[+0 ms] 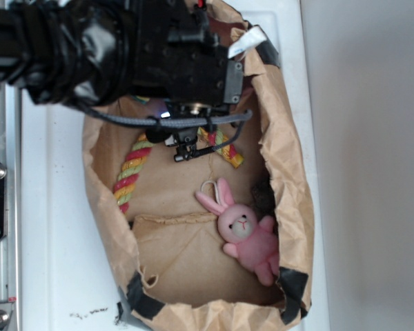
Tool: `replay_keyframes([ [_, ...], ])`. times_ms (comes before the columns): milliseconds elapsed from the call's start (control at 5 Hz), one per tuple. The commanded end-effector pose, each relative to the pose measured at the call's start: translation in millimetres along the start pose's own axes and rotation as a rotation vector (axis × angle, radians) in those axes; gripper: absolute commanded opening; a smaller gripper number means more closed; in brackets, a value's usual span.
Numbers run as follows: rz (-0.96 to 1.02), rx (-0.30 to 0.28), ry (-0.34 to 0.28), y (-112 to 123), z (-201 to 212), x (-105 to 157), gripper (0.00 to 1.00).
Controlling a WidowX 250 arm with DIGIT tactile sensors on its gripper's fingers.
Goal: Grab the green sponge.
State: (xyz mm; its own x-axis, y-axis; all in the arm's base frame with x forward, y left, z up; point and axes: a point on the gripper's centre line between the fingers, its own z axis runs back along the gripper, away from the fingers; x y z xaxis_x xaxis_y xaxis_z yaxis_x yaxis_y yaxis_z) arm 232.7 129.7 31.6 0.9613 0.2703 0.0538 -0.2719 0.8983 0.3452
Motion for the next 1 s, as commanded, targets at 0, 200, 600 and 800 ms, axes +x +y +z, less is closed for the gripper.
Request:
replay_keyframes([
  [0,0.037,0.026,0.013,25,-7,-13,1.0],
  [200,0.03,0.036,0.018,29,-12,-16,1.0],
  [600,0.012,-0.031,-0.001,22,9,-20,1.0],
  [800,0.003,-0.078,-0.014,11,29,-27,1.0],
])
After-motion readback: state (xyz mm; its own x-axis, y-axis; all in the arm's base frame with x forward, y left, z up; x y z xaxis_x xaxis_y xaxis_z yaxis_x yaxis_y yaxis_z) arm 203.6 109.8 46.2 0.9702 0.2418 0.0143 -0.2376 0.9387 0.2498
